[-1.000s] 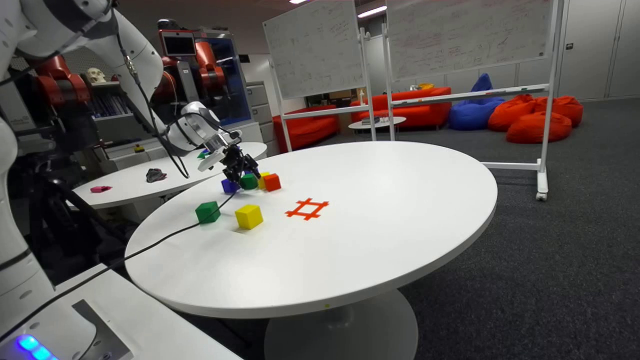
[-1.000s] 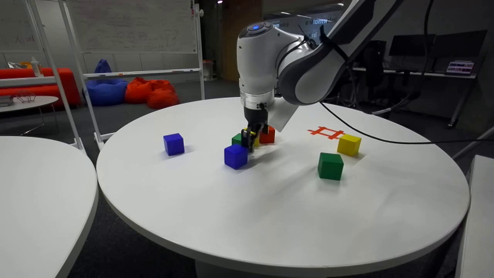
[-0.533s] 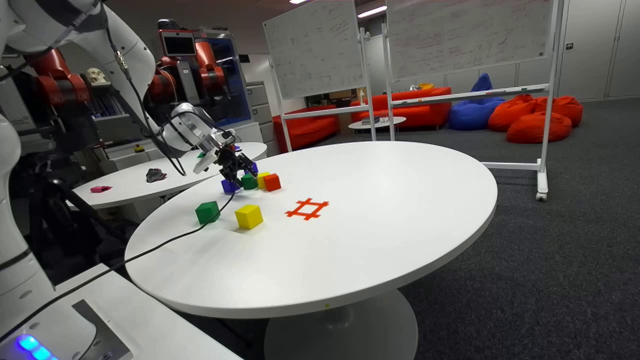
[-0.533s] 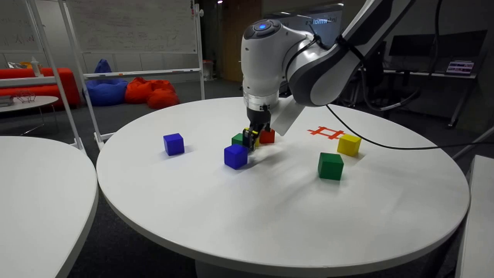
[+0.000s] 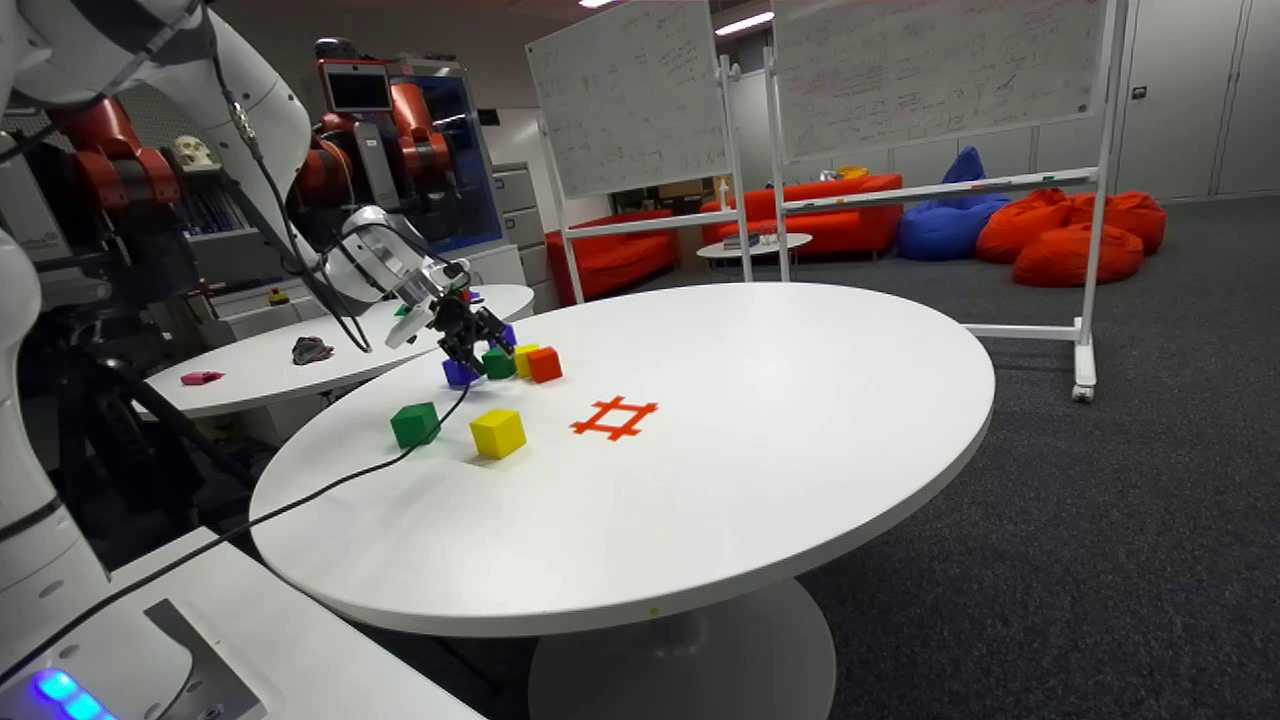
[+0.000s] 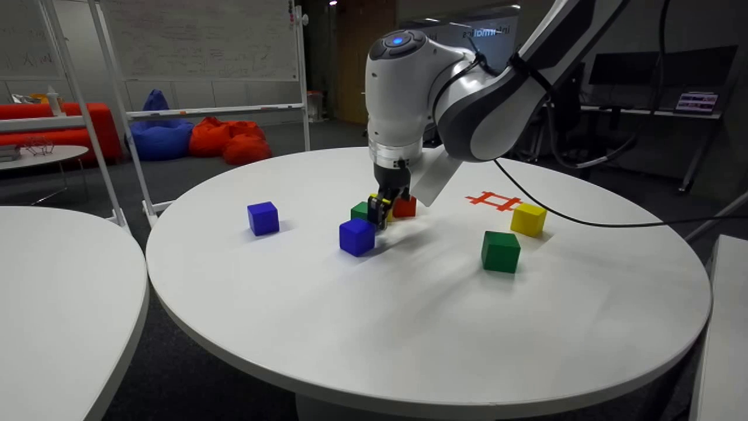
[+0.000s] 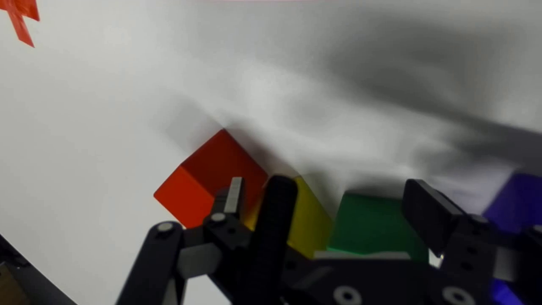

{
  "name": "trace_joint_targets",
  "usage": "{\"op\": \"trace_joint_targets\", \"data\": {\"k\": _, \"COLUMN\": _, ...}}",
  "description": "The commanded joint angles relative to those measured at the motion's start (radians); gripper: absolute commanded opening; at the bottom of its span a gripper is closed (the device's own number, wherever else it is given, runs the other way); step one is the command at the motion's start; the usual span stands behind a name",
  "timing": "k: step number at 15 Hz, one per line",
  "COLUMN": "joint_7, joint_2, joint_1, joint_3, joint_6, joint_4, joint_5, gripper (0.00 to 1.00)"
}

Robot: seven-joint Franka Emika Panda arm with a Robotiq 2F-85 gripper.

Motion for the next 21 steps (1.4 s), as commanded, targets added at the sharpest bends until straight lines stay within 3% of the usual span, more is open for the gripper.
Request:
{"op": "trace_joint_targets", "data": {"k": 1, "joint_7": 0.027, "joint_2": -0.018, "joint_1": -0.018, "joint_3": 0.017, "joint_6": 0.026, "joint_4": -0.014, "joint_5": -0.036, "gripper": 0.74}}
{"op": "trace_joint_targets", "data": {"k": 11, "joint_7": 0.173, "joint_2": -0.032, "joint_1": -0.017, "joint_3": 0.017, "joint_6": 0.039, "joint_4": -0.022, "joint_5": -0.165, "gripper": 0.0}}
{"op": "trace_joint_targets", "data": {"k": 21, "joint_7": 0.171, "joint_2": -0.027, "joint_1": -0.065, "joint_3": 0.04, "joint_6": 0.038, "joint_4": -0.014, "joint_5": -0.22, "gripper": 0.0}}
